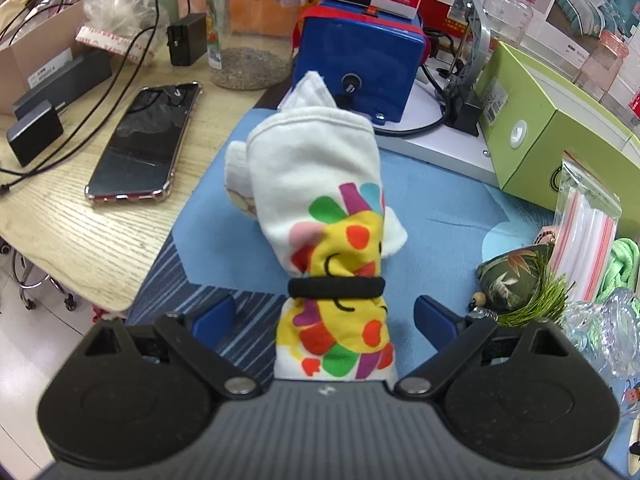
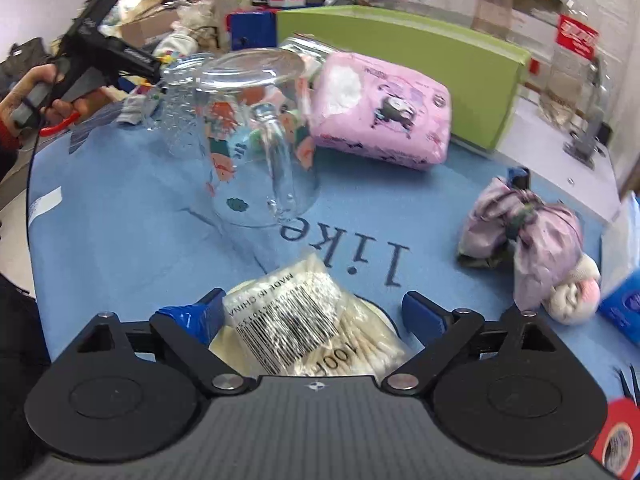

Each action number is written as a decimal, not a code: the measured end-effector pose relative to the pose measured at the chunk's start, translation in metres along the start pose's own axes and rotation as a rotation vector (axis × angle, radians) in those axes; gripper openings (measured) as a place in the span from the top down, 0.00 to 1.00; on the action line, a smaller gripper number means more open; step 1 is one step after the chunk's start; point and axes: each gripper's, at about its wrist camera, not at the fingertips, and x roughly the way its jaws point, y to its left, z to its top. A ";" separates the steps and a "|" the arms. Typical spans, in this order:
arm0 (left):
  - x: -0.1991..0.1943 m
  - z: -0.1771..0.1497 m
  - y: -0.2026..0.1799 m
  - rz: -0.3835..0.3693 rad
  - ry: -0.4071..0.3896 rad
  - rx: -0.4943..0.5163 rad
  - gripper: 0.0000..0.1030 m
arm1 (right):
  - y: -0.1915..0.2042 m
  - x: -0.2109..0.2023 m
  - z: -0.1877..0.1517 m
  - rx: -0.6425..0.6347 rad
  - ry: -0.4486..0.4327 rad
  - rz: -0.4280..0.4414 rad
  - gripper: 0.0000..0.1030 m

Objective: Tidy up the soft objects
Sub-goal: 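Close the left tool on the flower-print sock while the right tool grasps the cotton swab bag, then carry the sock and swab bag into the green box and open both tools, then move the left tool to the white towel knot while the right tool approaches the pink-grey cloth bundle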

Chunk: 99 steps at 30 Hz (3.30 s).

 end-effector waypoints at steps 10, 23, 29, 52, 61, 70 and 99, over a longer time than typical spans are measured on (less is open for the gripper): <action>-0.023 -0.006 0.004 -0.035 -0.023 -0.021 0.76 | 0.008 -0.019 -0.008 0.118 -0.020 -0.085 0.71; -0.090 0.070 -0.037 -0.187 -0.167 0.133 0.76 | -0.032 -0.065 0.079 0.222 -0.264 -0.128 0.70; -0.066 0.133 -0.105 -0.268 -0.162 0.222 0.76 | -0.069 -0.028 0.174 0.199 -0.307 -0.168 0.70; -0.007 0.160 -0.152 -0.265 -0.136 0.288 0.36 | -0.111 0.048 0.225 0.284 -0.216 -0.266 0.54; -0.054 0.108 -0.086 -0.173 -0.167 0.240 0.34 | -0.062 -0.019 0.149 0.344 -0.297 -0.267 0.51; -0.054 0.040 -0.021 -0.064 -0.110 0.137 0.33 | -0.008 -0.036 0.062 0.427 -0.325 -0.306 0.49; -0.014 0.022 0.010 0.000 -0.021 -0.019 0.33 | -0.065 -0.002 0.036 0.352 -0.095 -0.283 0.45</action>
